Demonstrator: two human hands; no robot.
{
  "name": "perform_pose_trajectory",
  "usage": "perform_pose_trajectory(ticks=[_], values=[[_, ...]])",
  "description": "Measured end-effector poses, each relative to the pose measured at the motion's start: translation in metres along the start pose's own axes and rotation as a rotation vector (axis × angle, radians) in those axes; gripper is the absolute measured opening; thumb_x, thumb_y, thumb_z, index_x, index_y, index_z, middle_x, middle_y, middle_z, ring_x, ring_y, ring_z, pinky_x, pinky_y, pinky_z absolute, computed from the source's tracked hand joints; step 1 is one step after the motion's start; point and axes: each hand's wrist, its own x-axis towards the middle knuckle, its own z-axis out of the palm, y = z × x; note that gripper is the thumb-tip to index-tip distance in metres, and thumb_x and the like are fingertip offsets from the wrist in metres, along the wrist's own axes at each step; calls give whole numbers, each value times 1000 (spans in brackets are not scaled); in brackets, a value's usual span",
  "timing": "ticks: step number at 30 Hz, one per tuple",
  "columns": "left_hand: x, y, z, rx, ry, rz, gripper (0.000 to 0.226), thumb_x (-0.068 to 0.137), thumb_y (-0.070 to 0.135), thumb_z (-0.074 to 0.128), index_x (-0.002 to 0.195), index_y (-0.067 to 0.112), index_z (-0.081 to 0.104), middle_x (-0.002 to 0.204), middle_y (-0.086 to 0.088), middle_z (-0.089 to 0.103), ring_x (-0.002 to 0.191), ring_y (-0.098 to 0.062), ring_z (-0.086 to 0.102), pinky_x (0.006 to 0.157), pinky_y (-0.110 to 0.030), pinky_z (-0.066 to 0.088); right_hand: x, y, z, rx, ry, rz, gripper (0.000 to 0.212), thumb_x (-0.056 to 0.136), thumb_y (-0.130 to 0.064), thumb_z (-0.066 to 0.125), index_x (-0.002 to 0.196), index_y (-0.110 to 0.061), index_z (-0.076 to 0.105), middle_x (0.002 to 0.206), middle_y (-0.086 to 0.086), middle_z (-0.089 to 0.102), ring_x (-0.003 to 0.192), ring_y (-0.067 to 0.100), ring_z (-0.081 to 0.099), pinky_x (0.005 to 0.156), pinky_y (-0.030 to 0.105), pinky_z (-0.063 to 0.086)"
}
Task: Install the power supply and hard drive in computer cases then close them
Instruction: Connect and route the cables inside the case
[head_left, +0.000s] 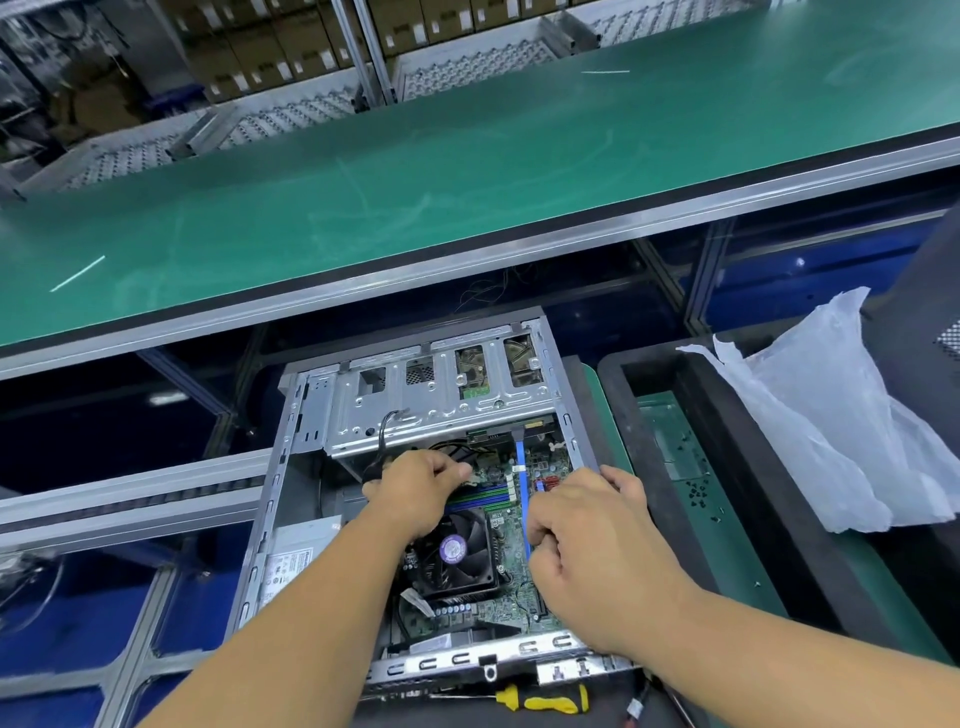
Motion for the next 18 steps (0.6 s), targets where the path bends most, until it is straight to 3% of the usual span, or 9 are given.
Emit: perform_pose_trajectory(ticks=[2,8,11,14,16,18], values=[[3,-2,0,-23,-6,6,29,97,59,58,76,41,65,72,12,62,100,-33,60,89,-43,37,0,1,0,0,3,-1,18,81,-26,36,75,-33,51,72,-18,50,91,4,41,118,45,21],[7,-3,4,94,51,-5,9,96,55,62,94,49,69,83,19,63,97,-22,50,82,-40,22,0,1,1,3,15,-8,16,80,-26,37,74,-34,49,71,-18,49,89,4,40,116,46,24],[10,1,5,184,46,-31,24,98,61,55,106,45,71,83,16,66,99,-20,58,89,-42,28,0,1,2,6,24,-16,15,80,-27,37,73,-34,48,71,-17,50,87,4,40,114,46,26],[14,0,6,232,5,-56,41,100,64,45,123,37,65,98,7,65,109,-26,52,97,-43,29,0,1,2,0,20,-15,16,80,-27,35,73,-34,48,70,-18,48,88,4,40,115,46,26],[14,-4,8,199,-23,-45,42,101,64,37,117,37,66,109,3,65,131,-33,43,95,-45,25,0,1,2,4,24,-17,16,79,-27,36,73,-34,48,69,-18,47,87,4,40,115,47,27],[13,-6,8,162,-13,-40,46,102,63,32,106,35,69,103,7,67,131,-32,44,90,-45,22,0,1,2,8,32,-18,15,79,-26,37,72,-34,48,68,-18,46,86,5,40,114,47,28]])
